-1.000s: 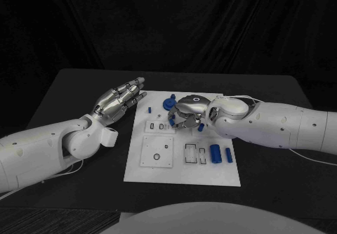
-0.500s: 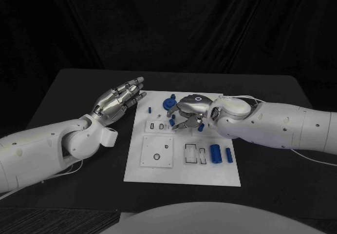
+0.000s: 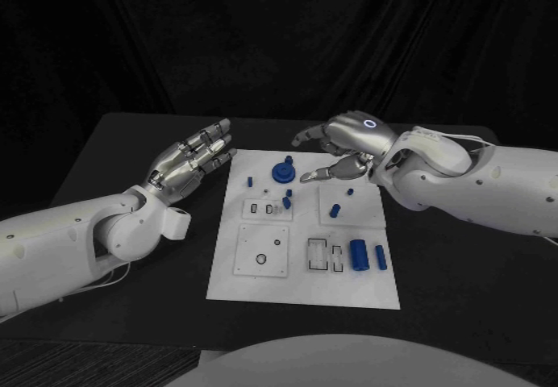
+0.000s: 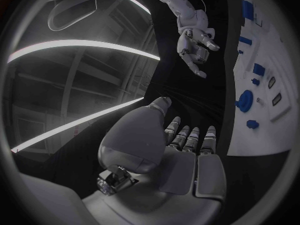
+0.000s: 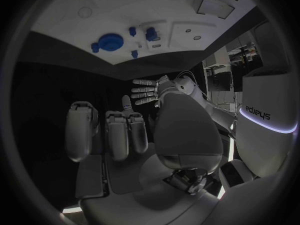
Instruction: Assemble the parts on the task board
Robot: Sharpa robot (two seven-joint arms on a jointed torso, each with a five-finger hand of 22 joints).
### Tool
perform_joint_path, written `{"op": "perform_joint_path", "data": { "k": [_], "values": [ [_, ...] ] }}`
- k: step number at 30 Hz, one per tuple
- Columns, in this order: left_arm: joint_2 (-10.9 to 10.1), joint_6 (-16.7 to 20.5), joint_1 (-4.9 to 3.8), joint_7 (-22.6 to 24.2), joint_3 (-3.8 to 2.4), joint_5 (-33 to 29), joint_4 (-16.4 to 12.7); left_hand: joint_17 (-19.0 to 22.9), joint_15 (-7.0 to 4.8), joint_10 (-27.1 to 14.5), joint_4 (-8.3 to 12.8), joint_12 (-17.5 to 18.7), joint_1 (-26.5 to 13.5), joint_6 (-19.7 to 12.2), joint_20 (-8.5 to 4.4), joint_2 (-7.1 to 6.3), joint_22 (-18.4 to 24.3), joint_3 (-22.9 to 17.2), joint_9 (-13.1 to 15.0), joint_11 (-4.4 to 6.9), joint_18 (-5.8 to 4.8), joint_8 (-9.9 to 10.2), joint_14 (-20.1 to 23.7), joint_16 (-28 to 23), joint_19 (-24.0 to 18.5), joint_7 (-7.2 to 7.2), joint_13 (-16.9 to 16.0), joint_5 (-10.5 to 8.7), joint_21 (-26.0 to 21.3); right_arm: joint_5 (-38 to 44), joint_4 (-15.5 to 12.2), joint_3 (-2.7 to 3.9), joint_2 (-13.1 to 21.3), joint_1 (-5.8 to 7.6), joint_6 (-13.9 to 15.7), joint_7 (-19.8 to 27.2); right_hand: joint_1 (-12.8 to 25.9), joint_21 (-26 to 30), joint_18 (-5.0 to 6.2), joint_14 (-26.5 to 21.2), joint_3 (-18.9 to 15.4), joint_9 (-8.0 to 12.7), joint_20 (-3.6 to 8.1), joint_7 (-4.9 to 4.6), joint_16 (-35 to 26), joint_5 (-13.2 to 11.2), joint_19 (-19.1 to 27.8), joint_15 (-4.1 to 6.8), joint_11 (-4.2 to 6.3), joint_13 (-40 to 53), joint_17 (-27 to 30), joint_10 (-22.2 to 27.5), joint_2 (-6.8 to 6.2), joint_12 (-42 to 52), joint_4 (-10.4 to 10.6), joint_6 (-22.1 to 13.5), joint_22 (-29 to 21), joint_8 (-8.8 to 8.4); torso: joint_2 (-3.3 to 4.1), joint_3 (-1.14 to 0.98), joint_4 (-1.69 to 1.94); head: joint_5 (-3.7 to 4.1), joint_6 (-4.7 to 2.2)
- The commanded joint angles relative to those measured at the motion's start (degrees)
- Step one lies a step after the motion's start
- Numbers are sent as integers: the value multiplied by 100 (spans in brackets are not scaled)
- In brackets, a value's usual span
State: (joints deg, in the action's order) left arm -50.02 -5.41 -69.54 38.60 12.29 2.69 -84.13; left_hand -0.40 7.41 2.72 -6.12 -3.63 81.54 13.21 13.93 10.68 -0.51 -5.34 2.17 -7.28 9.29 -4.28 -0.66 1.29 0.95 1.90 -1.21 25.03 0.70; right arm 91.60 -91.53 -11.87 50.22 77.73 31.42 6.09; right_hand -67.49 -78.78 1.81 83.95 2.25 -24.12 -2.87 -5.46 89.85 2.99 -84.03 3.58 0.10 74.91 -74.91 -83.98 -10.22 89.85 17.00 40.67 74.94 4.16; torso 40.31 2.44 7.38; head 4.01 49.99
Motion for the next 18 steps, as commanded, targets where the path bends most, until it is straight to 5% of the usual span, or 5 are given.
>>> {"op": "perform_joint_path", "data": {
  "k": [1,8,12,16,18],
  "values": [
    [41,527,-194,485,-17,768,-38,-97,64,254,26,-540,166,-67,86,-158,-114,-47,-10,-202,113,31,-217,318,316,-155,-120,-593,190,-305,-171,0,219,110,747,182,201,-67,72,605,-37,17,-25,-22,15,-13,-87,-43,-47,1509,-1509,-602,72,15,3,120,1173,54,-10,-6,10,23,1],
    [56,1294,-518,85,-17,2400,-44,-832,239,1847,-191,-3469,353,581,147,-478,-1024,237,77,-486,99,-213,-2883,3042,3845,158,-1041,-1452,2153,-475,-234,-2,512,191,901,219,264,-124,60,605,47,30,-38,-59,15,-7,-118,-60,-72,1509,-1509,-602,237,15,-8,260,1190,123,-115,-126,5,81,1],
    [28,1632,-649,-525,-18,3922,-56,-1992,-250,3280,-793,-6019,-285,1981,-170,-910,-1890,919,357,-113,39,-1030,-4615,5539,5657,852,-2480,-2190,3788,-497,-374,-2,677,183,1146,288,202,-187,45,605,96,42,-56,-85,15,11,-152,-82,-97,1509,-1509,-602,298,15,-21,335,1209,163,-150,-185,-62,65,1],
    [88,1728,-763,-1458,-18,5225,-77,-8150,-476,8188,-994,-8568,-863,2598,-684,-895,-6867,1295,826,198,-536,-2124,-8380,8759,7661,741,-8314,-2200,7835,-471,-376,-3,753,144,1241,322,179,-279,25,605,114,51,-63,-83,15,25,-199,-83,-97,1509,-1509,-602,314,15,-14,421,1237,207,-189,-250,-133,47,1],
    [171,1694,-798,-2005,-18,5679,-76,-8960,-534,8728,-1057,-8637,-1180,2956,-642,-933,-7982,1385,1001,217,-741,-2403,-8934,8871,8233,690,-8879,-2221,8503,-465,-318,-3,755,109,1267,332,206,-293,22,605,123,58,-65,-87,15,26,-207,-85,-99,1509,-1509,-602,350,15,-11,439,1240,215,-199,-281,-174,45,1]
  ]
}}
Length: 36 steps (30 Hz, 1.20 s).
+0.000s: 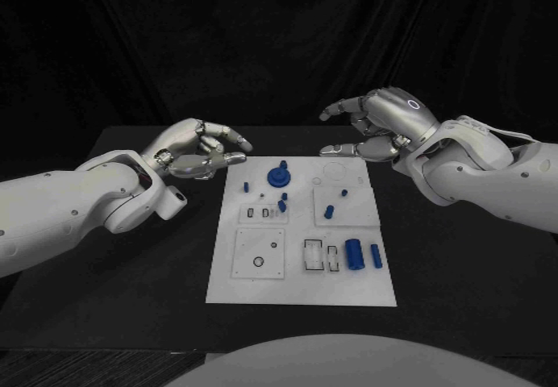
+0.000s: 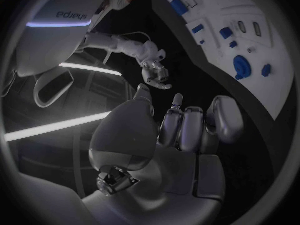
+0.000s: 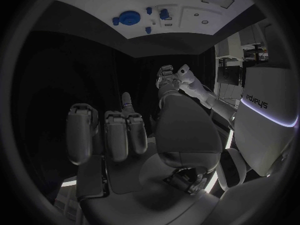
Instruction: Assemble the parts on the task board
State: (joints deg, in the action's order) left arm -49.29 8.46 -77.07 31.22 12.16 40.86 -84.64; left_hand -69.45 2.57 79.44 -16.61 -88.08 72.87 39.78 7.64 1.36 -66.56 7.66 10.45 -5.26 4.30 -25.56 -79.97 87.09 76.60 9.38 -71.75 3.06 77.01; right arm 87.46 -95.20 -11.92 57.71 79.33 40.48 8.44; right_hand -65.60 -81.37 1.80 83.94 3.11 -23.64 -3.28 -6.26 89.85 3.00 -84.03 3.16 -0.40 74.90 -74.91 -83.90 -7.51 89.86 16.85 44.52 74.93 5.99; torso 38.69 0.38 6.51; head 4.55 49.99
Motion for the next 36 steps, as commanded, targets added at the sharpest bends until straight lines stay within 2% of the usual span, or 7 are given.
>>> {"op": "perform_joint_path", "data": {
  "k": [1,11,20,28,30,32,36],
  "values": [
    [142,280,-56,-1499,-5,2009,-20,-2055,-53,1056,48,-192,-484,341,-38,-15,-1727,61,240,58,-296,-315,-1003,291,867,-86,-1825,-1,1058,-48,76,2,4,-67,366,101,17,-34,23,606,37,10,-25,-6,15,25,-208,-43,-50,1510,-1509,-610,79,14,4,54,1242,31,-40,-85,-99,0,1],
    [693,-544,-98,-3489,-6,2576,154,-2055,-279,1056,5,-192,-991,1121,-134,139,-2344,-141,534,285,-430,-261,-1003,291,1340,-334,-1825,8,1299,-40,194,2,79,-246,277,104,20,-155,-4,606,91,43,-32,-15,15,82,-270,-50,-58,1510,-1509,-610,225,14,-16,146,1278,72,-58,-271,-294,-181,1],
    [1232,-1447,-101,-4308,-6,2640,484,-2055,-219,1056,48,-192,-912,1239,-97,344,-2344,-179,-41,193,-430,918,-1003,291,1340,-203,-1825,227,1299,-39,184,2,182,-370,228,97,-173,-211,-16,606,137,94,-36,-18,15,329,-296,-54,-63,1510,-1509,-610,300,14,-43,237,1293,97,-131,-399,-546,-517,1],
    [1532,-1208,-100,-3964,-6,2648,726,-2055,-15,1056,526,-192,-184,26,80,413,-2344,-494,-533,-41,-430,1876,-1003,291,1340,91,-1825,628,1299,-40,241,2,176,-460,146,7,-299,-183,-8,606,170,134,-40,-25,15,446,-281,-58,-69,1510,-1509,-610,396,14,-62,248,1283,88,-205,-417,-588,-574,1],
    [1573,-1152,-100,-3850,-6,2649,783,-2055,-172,1056,603,-192,-92,-313,-2,427,-2344,-559,-638,238,-430,2057,-1003,291,1340,-336,-1825,542,1299,-41,266,2,174,-480,108,-24,-334,-171,-5,606,175,146,-41,-27,15,489,-275,-60,-71,1510,-1509,-610,422,14,-69,252,1278,86,-227,-423,-576,-561,1],
    [1601,-1180,-99,-3828,-6,2649,826,-2055,-452,1056,569,-192,-164,571,-293,417,-2344,-558,-561,447,-430,1889,-1003,291,1340,-364,-1825,445,1299,-49,284,2,173,-494,78,-42,-350,-170,-5,606,177,151,-42,-29,15,508,-274,-61,-72,1510,-1509,-610,433,14,-72,254,1278,85,-249,-427,-574,-554,1],
    [1629,-1265,-99,-3893,-6,2650,874,-2055,-260,1056,367,-192,-442,1696,-159,401,-2344,-443,-343,241,-430,1397,-1003,291,1340,-254,-1825,389,1299,-61,313,2,168,-519,36,-64,-375,-171,-5,606,180,160,-43,-30,15,538,-274,-63,-74,1510,-1509,-610,453,14,-76,260,1278,85,-277,-427,-582,-544,1]
  ]
}}
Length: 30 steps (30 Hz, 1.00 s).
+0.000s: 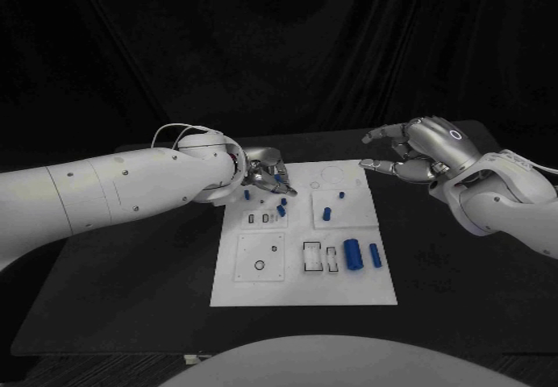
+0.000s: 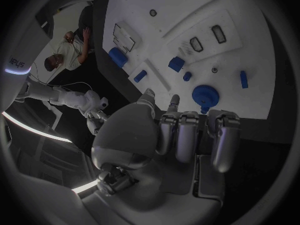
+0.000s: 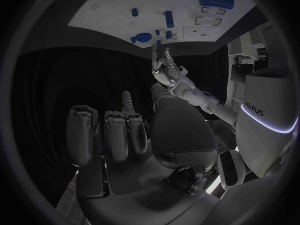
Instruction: Assemble the parts on the task board
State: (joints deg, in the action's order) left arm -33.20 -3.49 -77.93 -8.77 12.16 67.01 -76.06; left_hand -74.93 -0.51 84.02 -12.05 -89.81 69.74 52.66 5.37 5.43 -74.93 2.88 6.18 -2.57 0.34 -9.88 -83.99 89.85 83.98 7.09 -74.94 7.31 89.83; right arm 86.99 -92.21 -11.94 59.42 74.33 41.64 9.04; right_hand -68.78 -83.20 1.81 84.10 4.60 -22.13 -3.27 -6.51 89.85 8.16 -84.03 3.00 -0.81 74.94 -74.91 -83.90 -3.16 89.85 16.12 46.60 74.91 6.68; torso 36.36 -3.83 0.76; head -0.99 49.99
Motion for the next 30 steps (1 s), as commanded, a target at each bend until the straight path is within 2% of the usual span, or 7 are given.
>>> {"op": "perform_joint_path", "data": {
  "k": [1,6,7,10,13,21,30],
  "values": [
    [22,-68,-13,68,-6,35,17,-1507,12,598,-143,-19,-190,689,65,-6,-1507,62,166,30,-34,-299,-601,15,602,-108,-1506,-46,17,-16,21,4,-3,-27,-91,-130,-57,11,-6,590,31,8,-44,-6,15,22,-274,-47,-33,1506,-1509,-610,18,15,-3,51,1280,17,-52,-6,-6,13,1],
    [29,28,-12,-151,-6,35,9,-1507,-181,598,-221,-19,-281,1154,-100,-77,-1507,144,680,246,-34,-739,-601,15,602,-340,-1506,-64,17,-20,55,4,-6,-51,-147,-154,-71,10,-6,590,31,13,-45,-6,15,47,-274,-48,-34,1506,-1509,-610,36,15,-3,67,1280,23,-47,-11,-15,-13,1],
    [30,54,-12,-209,-6,35,6,-1507,-252,598,-237,-19,-295,1026,-147,-56,-1507,144,990,279,-34,-939,-601,15,602,-388,-1506,-51,17,-21,63,4,-7,-56,-158,-159,-71,10,-6,590,31,13,-45,-6,15,47,-274,-48,-34,1506,-1509,-610,36,15,-3,67,1280,23,-47,-14,-19,-22,1],
    [28,90,-12,-368,-6,35,-7,-1507,-335,598,-297,-19,-352,483,-261,-69,-1507,187,2576,389,-34,-1974,-601,15,602,-481,-1506,-59,17,-22,81,4,-11,-68,-182,-172,-68,21,-3,590,29,15,-45,-6,15,60,-269,-49,-35,1506,-1509,-610,50,15,6,81,1277,28,-51,-7,-30,-36,1],
    [21,29,-11,-591,-6,35,-16,-1507,-363,598,-379,-19,-421,462,-293,-51,-1507,208,2963,431,-34,-2156,-601,15,602,-527,-1506,-62,17,-23,97,4,-15,-77,-217,-188,-63,27,-2,590,24,18,-46,-6,15,76,-266,-50,-35,1506,-1509,-610,66,15,14,99,1274,36,-77,14,-25,-36,1],
    [16,-267,-6,-1065,-5,35,2,-1507,-391,598,-411,-19,-472,545,-319,-11,-1507,208,3153,464,-34,-2192,-601,15,602,-570,-1506,-32,17,-41,123,4,-28,-92,-298,-226,-56,53,5,590,19,23,-47,-4,15,100,-253,-50,-35,1506,-1509,-610,91,15,24,119,1265,43,-114,37,-7,-34,1],
    [44,-573,47,-1392,-4,35,42,-1507,-361,598,-387,-19,-473,893,-304,39,-1507,126,2556,410,-34,-982,-601,15,602,-485,-1506,132,17,-56,103,4,-24,-99,-344,-248,-56,77,11,590,13,33,-49,-3,15,145,-240,-50,-35,1506,-1509,-610,123,15,25,139,1257,48,-142,46,-15,-46,1]
  ]
}}
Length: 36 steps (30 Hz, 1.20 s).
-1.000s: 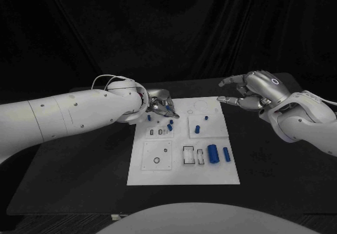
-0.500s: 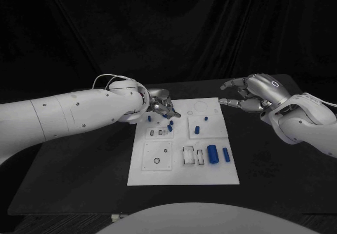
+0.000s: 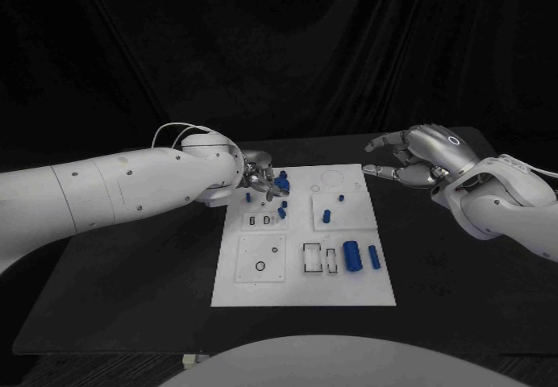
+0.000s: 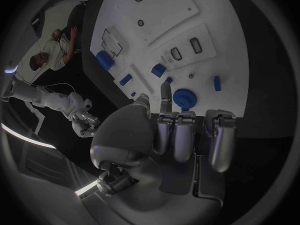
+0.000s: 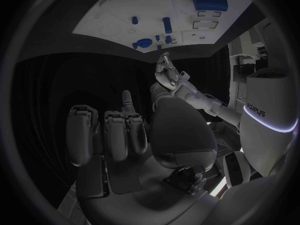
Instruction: Assemble the parts on the task board
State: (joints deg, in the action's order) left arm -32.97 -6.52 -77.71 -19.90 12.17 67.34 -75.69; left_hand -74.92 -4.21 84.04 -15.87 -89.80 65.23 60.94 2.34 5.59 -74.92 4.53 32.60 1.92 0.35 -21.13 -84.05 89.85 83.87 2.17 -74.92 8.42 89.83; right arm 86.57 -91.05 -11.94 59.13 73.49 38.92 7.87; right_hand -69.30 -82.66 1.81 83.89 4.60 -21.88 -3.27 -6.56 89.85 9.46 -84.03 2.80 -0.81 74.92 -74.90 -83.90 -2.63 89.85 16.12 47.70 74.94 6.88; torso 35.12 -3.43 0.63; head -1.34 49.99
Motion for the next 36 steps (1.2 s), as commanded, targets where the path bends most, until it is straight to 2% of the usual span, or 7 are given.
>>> {"op": "perform_joint_path", "data": {
  "k": [1,6,11,19,36],
  "values": [
    [30,-282,34,-297,-5,3,15,-1508,10,596,-5,-20,-26,72,2,21,-1508,-39,-104,-42,-35,175,-595,15,613,10,-1508,20,17,-15,-10,4,3,-15,-76,-133,-3,24,11,611,13,8,-49,3,15,15,-240,-30,-35,1508,-1510,-610,70,15,25,30,1254,28,-18,6,-1,-15,1],
    [67,-296,81,-345,-5,3,53,-1508,15,596,-8,-20,-34,98,7,20,-1508,-41,-142,-48,-35,244,-595,15,613,17,-1508,16,17,-16,0,4,-7,-17,-87,-136,-5,40,15,611,10,12,-49,3,15,32,-232,-30,-35,1508,-1510,-610,77,15,24,36,1248,30,-22,11,2,-45,1],
    [104,-347,119,-367,-5,3,83,-1508,19,596,-4,-20,-33,116,11,26,-1508,-50,-176,-53,-35,307,-595,15,613,22,-1508,17,17,-16,3,4,-17,-19,-88,-140,-6,47,17,611,9,14,-49,4,15,41,-229,-29,-35,1508,-1510,-610,80,15,23,39,1246,30,-32,21,3,-40,1],
    [171,-414,196,-398,-5,3,167,-1508,23,596,2,-20,-28,128,14,32,-1508,-60,-209,-57,-35,367,-595,15,613,28,-1508,22,17,-17,8,4,-28,-22,-96,-139,-8,59,20,611,8,15,-49,3,15,48,-223,-30,-35,1508,-1510,-610,83,15,22,41,1242,30,-47,16,-4,-47,1],
    [332,-418,279,-283,-5,3,313,-1508,41,596,-9,-20,-55,147,30,48,-1508,-71,-283,-80,-35,513,-595,15,613,54,-1508,-3,17,-17,46,4,-47,-38,-90,-111,-19,94,29,611,4,20,-49,3,15,59,-206,-30,-36,1508,-1510,-610,83,15,14,45,1230,30,-63,30,-7,-54,1]
  ]
}}
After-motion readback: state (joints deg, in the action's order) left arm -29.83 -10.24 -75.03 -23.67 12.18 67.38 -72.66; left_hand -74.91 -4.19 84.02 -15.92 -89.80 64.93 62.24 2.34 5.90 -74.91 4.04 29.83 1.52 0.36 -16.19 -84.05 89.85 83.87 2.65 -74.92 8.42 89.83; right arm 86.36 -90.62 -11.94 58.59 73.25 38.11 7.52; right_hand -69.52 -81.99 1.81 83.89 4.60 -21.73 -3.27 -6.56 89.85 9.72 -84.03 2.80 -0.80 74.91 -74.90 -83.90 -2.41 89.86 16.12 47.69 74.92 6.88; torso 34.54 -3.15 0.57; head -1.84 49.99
